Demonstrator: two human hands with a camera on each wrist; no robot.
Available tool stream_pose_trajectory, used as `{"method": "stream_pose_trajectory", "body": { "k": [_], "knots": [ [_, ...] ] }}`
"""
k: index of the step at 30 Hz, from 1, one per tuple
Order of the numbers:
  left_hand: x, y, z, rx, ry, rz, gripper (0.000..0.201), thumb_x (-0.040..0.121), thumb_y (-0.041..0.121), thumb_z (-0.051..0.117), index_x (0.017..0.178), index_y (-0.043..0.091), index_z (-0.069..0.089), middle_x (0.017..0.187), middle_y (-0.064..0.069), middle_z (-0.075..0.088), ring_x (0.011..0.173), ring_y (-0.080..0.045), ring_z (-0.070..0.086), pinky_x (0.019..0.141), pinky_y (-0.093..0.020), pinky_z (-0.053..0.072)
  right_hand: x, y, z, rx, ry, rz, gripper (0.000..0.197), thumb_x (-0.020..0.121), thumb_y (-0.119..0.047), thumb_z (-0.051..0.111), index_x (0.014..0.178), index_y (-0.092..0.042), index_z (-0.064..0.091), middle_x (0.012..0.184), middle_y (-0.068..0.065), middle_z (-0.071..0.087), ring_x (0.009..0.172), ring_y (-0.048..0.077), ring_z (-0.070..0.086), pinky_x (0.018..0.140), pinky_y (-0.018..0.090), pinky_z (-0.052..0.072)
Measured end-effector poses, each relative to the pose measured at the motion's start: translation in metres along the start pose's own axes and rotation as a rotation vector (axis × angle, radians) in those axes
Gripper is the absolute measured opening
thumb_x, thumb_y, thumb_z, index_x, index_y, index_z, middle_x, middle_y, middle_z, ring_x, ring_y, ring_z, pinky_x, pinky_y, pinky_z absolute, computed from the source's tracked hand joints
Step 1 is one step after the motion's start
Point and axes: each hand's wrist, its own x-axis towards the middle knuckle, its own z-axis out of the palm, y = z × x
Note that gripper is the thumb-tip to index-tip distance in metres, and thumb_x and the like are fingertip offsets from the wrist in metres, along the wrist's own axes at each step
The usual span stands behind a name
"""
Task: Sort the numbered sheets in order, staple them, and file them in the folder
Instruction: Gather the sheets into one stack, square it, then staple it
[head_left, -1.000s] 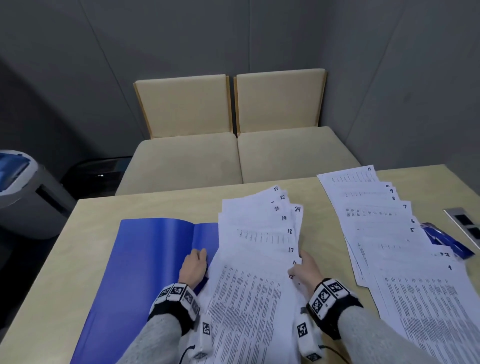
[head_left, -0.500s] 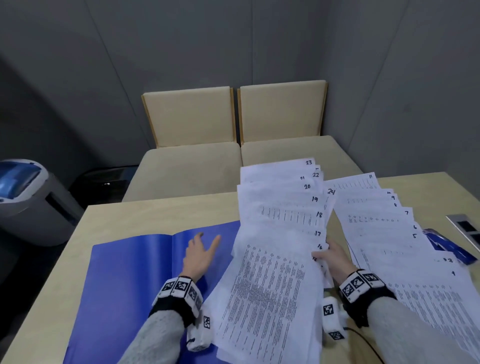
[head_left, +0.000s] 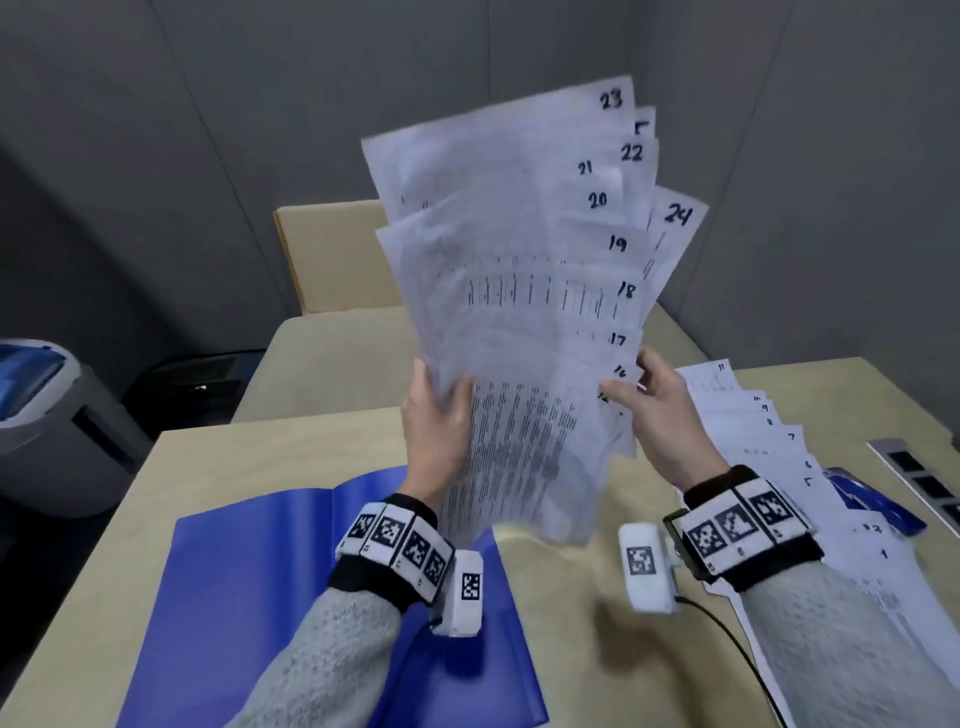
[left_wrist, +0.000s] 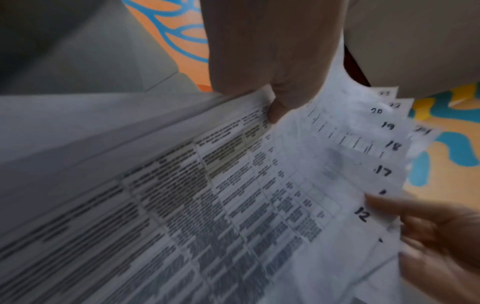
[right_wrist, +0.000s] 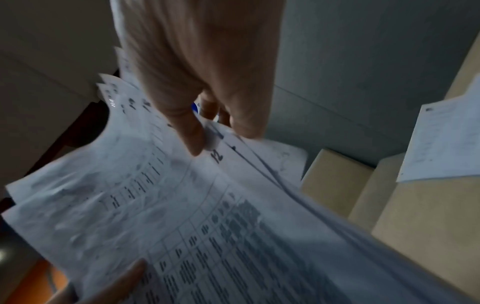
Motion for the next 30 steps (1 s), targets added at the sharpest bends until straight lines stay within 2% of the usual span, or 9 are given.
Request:
{"method": "stream_pose_trajectory", "body": {
  "k": [2,5,7,10,13,17,21,24,30],
  "knots": [
    [-0.005,0.002,0.004,0.061,0.094,0.049,0.026,0.091,0.010,0.061,0.112,0.000,0.049,0.092,0.005,0.061,0.079,-0.015,0.058,0.068,-0.024,0.046,-0.003,-0.002,0.009,-0.016,-0.007,-0.042,0.030,0.088,0.000,0.061,0.112,-0.017,0.055,0.113,0.000,0.066,0.104,0.013,0.064,0.089,0.028,0.053],
    [-0.018,-0.015,0.007,0.115,0.074,0.006,0.030,0.092,0.011,0.059,0.115,-0.003,0.044,0.093,-0.001,0.060,0.077,-0.019,0.055,0.062,-0.024,0.038,-0.006,0.019,0.019,-0.028,0.028,0.018,0.032,0.084,-0.004,0.068,0.112,-0.013,0.058,0.109,-0.002,0.068,0.107,0.018,0.064,0.094,0.034,0.052],
    [-0.027,-0.026,0.005,0.158,0.022,-0.024,0.023,0.093,0.012,0.057,0.108,0.005,0.041,0.084,0.004,0.055,0.070,-0.017,0.052,0.058,-0.024,0.033,-0.008,0.040,0.023,-0.001,0.061,0.060,0.041,0.082,-0.006,0.070,0.121,-0.009,0.058,0.111,-0.002,0.069,0.106,0.014,0.065,0.098,0.037,0.050],
    [-0.032,-0.041,-0.001,0.185,-0.016,-0.029,0.021,0.094,0.018,0.055,0.107,0.016,0.039,0.084,0.005,0.059,0.069,-0.016,0.056,0.057,-0.030,0.039,-0.008,0.062,0.029,0.072,0.101,0.152,0.059,0.077,-0.010,0.076,0.131,-0.011,0.051,0.122,0.003,0.064,0.114,0.018,0.061,0.104,0.040,0.045],
    [-0.032,-0.046,-0.006,0.132,-0.028,-0.098,0.024,0.092,0.022,0.058,0.109,0.019,0.042,0.086,0.003,0.065,0.074,-0.023,0.063,0.061,-0.040,0.052,-0.005,0.077,0.032,0.108,0.147,0.231,0.060,0.072,-0.013,0.080,0.126,-0.010,0.054,0.117,0.006,0.067,0.109,0.021,0.063,0.104,0.043,0.044],
    [-0.030,-0.048,-0.012,0.008,-0.039,-0.215,0.034,0.087,0.024,0.067,0.112,0.022,0.044,0.091,0.009,0.065,0.077,-0.005,0.063,0.070,-0.035,0.053,-0.003,0.079,0.034,0.135,0.191,0.266,0.066,0.068,-0.011,0.081,0.127,-0.009,0.051,0.118,0.009,0.064,0.107,0.022,0.062,0.090,0.032,0.048],
    [-0.027,-0.053,-0.017,-0.044,-0.065,-0.258,0.055,0.077,0.036,0.071,0.122,0.022,0.042,0.106,0.008,0.062,0.098,-0.014,0.061,0.082,-0.032,0.050,-0.003,0.073,0.031,0.112,0.168,0.203,0.048,0.079,0.011,0.063,0.118,-0.010,0.044,0.101,0.000,0.060,0.088,0.008,0.058,0.070,0.018,0.042],
    [-0.028,-0.053,-0.019,-0.086,-0.057,-0.281,0.040,0.082,0.019,0.072,0.111,0.022,0.044,0.098,0.011,0.062,0.090,-0.007,0.062,0.076,-0.031,0.050,-0.001,0.074,0.032,0.086,0.162,0.163,0.046,0.081,0.011,0.060,0.115,-0.014,0.043,0.096,-0.003,0.057,0.082,0.004,0.055,0.066,0.011,0.044],
    [-0.027,-0.051,-0.011,-0.200,0.007,-0.345,0.025,0.091,0.022,0.062,0.113,0.029,0.053,0.110,0.001,0.066,0.103,-0.016,0.064,0.091,-0.044,0.054,-0.002,0.065,0.046,0.114,0.082,0.187,0.024,0.088,-0.005,0.061,0.105,-0.022,0.058,0.105,-0.003,0.066,0.096,0.008,0.063,0.089,0.028,0.051]
  ]
}}
